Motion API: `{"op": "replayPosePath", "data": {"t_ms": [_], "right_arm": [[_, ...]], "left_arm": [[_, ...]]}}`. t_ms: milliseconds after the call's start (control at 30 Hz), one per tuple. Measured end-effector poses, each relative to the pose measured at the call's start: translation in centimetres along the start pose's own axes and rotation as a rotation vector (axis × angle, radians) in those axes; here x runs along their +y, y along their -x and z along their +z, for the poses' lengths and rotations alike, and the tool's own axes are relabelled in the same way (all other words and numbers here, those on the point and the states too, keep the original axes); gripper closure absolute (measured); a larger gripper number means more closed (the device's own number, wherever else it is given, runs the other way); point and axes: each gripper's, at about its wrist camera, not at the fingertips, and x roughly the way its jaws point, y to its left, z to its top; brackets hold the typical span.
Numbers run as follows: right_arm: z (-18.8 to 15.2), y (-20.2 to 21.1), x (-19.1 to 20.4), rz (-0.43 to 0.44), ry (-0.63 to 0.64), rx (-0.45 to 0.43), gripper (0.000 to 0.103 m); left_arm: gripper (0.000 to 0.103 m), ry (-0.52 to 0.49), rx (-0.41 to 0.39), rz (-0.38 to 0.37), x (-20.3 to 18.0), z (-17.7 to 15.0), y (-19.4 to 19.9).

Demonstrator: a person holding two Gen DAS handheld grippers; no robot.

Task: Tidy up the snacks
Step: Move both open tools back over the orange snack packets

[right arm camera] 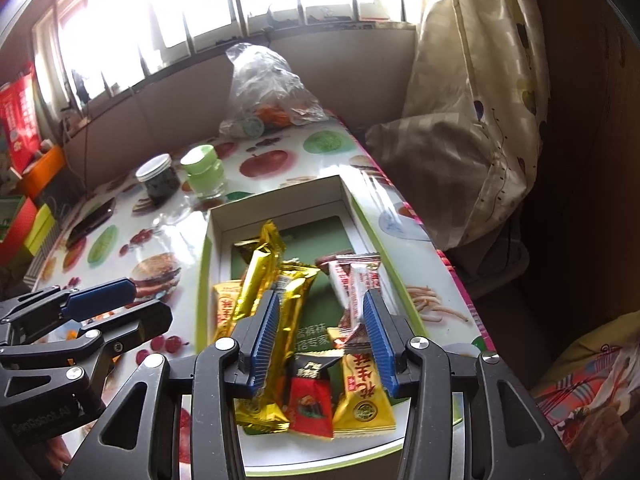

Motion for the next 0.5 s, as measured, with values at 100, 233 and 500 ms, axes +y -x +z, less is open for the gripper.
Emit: {"op": "replayPosePath", "data": {"t_ms": [100,233,500], "right_arm": [[-0.3,0.5,1.1,0.017,0.023,-0.006,0.06],[-0.6,1.1,2.5,0.051,0.045,-0.013,0.06],[-1.1,1.0,6.9,0.135,0.128,0.0,0.06]], "left_arm": [[0.053,0.012,-0.012,0.011,0.8,-0.7,0.9],[0.053,0.038,-0.014,0.026,2.5,-2.1,1.9],[0.053,0.151,-0.015,0.085,7.4,-5.3,4.2]]}}
